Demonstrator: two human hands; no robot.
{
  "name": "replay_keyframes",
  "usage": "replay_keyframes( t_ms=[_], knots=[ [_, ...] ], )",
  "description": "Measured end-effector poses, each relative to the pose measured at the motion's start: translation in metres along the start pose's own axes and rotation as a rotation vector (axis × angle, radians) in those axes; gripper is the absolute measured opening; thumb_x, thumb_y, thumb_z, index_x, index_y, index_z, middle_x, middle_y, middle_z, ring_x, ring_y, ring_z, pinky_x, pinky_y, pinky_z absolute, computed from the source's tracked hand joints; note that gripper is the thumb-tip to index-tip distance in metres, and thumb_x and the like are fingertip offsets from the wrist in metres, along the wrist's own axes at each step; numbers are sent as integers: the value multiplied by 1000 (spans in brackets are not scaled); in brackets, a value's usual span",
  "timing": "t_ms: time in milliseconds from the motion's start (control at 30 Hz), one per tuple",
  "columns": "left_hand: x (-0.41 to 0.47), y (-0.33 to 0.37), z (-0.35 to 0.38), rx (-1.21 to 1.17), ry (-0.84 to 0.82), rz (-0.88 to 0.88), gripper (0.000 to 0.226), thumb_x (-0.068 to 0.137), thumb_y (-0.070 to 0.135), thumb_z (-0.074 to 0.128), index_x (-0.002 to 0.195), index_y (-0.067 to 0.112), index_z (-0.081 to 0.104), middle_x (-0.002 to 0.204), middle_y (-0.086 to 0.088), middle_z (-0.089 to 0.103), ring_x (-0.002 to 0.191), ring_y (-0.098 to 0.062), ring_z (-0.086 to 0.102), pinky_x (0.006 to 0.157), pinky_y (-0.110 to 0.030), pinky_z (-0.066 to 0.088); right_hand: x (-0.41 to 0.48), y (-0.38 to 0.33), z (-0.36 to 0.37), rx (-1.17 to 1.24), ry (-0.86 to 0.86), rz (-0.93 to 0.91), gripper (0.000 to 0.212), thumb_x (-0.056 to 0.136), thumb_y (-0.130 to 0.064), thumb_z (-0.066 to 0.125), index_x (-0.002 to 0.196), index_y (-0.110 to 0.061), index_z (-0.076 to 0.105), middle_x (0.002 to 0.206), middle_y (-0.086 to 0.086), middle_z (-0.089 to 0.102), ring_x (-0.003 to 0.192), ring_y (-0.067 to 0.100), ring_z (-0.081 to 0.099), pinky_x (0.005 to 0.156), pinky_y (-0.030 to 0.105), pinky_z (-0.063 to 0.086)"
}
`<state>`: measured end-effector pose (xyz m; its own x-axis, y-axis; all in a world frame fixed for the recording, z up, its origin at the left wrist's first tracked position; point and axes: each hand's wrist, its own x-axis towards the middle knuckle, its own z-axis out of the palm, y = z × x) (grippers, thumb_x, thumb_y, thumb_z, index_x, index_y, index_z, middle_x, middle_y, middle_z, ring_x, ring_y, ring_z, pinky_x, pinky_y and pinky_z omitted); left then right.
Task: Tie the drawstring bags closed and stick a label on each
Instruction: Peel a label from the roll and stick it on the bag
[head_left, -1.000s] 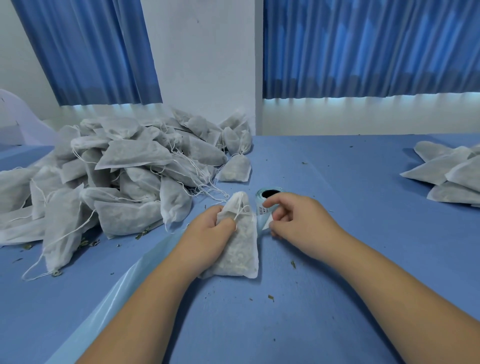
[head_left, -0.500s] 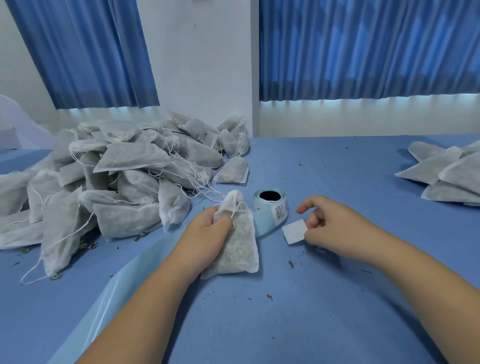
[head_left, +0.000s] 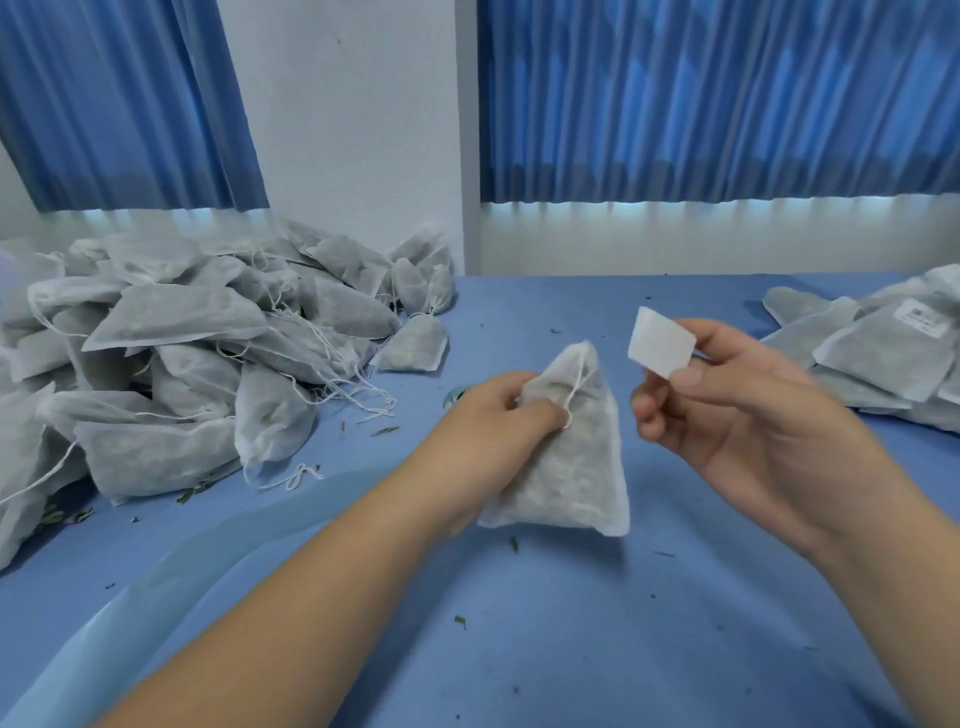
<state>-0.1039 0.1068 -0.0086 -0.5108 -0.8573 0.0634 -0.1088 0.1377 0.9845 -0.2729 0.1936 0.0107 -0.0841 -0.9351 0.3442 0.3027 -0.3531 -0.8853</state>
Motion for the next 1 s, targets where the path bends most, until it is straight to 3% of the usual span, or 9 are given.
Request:
replay_keyframes(
  t_ms=[133, 200, 333, 533, 667, 767, 1000],
  knots=[
    [13, -6, 22, 58, -53, -1, 21, 81, 31, 68, 99, 21, 72, 98, -8, 75, 93, -26, 71, 89, -44, 54, 0, 6, -5, -118, 72, 2, 25, 78, 8, 61, 99, -5, 59, 80, 14, 68, 75, 27, 70, 59, 27, 53],
    [14, -13, 25, 10, -90, -6, 27, 83, 30, 69, 106, 16, 72, 105, -11, 74, 91, -22, 71, 85, -38, 53, 2, 11, -7, -271, 163, 0, 23, 85, 13, 55, 96, -7, 60, 85, 15, 69, 81, 28, 72, 63, 31, 53],
    [10, -22, 20, -157, -181, 2, 20, 93, 14, 64, 111, 8, 69, 104, -11, 74, 88, -17, 69, 77, -27, 54, 4, 19, -8, -490, 256, -60, 22, 86, 7, 58, 88, -14, 65, 83, 3, 72, 77, 28, 72, 68, 35, 55],
    [9, -24, 17, -247, -243, -35, 26, 78, 16, 65, 101, 5, 72, 93, -11, 73, 84, -22, 69, 76, -30, 54, -1, 26, -2, -749, 258, -208, 25, 85, -3, 61, 83, -27, 65, 79, -3, 71, 70, 18, 69, 66, 35, 54],
    [7, -22, 15, -284, -253, -102, 28, 75, 17, 64, 99, 5, 71, 85, -9, 70, 75, -21, 67, 69, -29, 54, -2, 26, -1, -1126, 221, -459, 18, 81, -4, 60, 83, -21, 67, 81, -10, 63, 78, 10, 62, 64, 22, 48],
    [5, -20, 12, -283, -259, -119, 14, 85, 12, 63, 95, 8, 72, 81, -7, 69, 73, -19, 67, 64, -27, 54, -2, 29, -1, -1278, 168, -560, 16, 81, -3, 61, 86, -15, 71, 84, -6, 63, 72, 10, 57, 63, 24, 46],
    [3, -16, 9, -268, -239, -120, 30, 74, 24, 67, 99, 8, 73, 85, -7, 71, 77, -20, 68, 71, -31, 52, -4, 27, -3, -1442, 96, -579, 21, 77, 0, 61, 86, -15, 73, 83, -4, 62, 67, 8, 49, 59, 22, 42]
  ],
)
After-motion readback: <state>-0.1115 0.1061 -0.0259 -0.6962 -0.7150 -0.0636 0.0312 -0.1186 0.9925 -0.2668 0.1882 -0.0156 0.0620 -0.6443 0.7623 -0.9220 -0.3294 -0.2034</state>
